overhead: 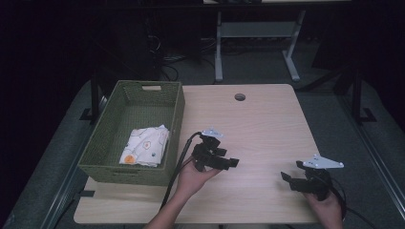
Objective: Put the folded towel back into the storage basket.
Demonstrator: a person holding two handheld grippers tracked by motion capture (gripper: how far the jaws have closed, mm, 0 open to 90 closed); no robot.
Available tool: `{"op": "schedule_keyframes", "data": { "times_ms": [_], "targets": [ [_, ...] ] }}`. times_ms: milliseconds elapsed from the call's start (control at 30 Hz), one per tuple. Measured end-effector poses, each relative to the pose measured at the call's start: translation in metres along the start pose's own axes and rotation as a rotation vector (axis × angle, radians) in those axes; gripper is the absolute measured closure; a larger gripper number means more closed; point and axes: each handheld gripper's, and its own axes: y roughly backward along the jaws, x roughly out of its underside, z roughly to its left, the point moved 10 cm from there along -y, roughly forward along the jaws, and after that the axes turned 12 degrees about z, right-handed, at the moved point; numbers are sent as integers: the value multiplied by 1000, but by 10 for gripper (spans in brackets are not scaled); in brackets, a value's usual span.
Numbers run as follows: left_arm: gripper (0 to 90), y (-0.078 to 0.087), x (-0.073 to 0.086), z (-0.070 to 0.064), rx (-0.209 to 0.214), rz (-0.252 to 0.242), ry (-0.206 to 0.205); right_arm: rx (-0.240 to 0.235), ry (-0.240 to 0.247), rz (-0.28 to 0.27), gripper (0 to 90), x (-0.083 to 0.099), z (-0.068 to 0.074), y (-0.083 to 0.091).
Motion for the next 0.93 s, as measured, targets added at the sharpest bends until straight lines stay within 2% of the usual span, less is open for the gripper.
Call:
{"op": "schedule_keyframes", "data": {
  "times_ms": [200, 367, 700, 933],
  "targets": [
    [351, -10, 1, -4, 9, 2, 4, 1, 3, 0, 237, 0, 0, 0],
    [351, -17, 4, -6, 1, 11, -4, -2, 4, 0, 237, 0, 1, 1],
    [324, -32, 13, -14, 23, 14, -8, -2, 7, 3, 236, 0, 2, -1],
    [316, -30, 16, -23, 35, -9, -25, -5, 10, 2, 236, -1, 2, -2]
  ]
}}
